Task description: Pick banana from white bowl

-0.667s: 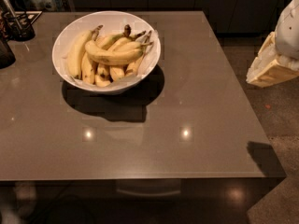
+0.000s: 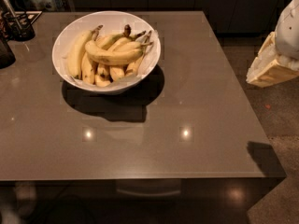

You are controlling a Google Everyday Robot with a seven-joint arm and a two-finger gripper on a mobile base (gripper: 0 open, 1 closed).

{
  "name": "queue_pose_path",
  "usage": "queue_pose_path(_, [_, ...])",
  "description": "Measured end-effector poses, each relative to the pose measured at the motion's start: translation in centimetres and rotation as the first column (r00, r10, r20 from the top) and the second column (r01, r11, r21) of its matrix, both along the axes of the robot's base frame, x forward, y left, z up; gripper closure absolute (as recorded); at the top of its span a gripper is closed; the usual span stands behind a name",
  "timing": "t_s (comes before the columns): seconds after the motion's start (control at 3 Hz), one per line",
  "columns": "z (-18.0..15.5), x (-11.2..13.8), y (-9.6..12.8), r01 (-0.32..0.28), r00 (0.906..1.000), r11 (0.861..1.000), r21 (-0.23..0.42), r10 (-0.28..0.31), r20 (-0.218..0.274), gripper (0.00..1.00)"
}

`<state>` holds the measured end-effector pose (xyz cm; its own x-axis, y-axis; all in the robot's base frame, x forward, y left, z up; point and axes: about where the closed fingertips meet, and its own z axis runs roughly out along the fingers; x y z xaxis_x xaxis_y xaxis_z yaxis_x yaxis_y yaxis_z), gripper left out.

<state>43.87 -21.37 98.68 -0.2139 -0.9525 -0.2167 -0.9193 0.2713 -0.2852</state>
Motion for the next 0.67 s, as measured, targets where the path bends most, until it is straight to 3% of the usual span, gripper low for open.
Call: queue_pose_path(0.67, [0.00,0.00,0.00,0.000,1.0000,1.000,0.000,0.000,0.000,0.34])
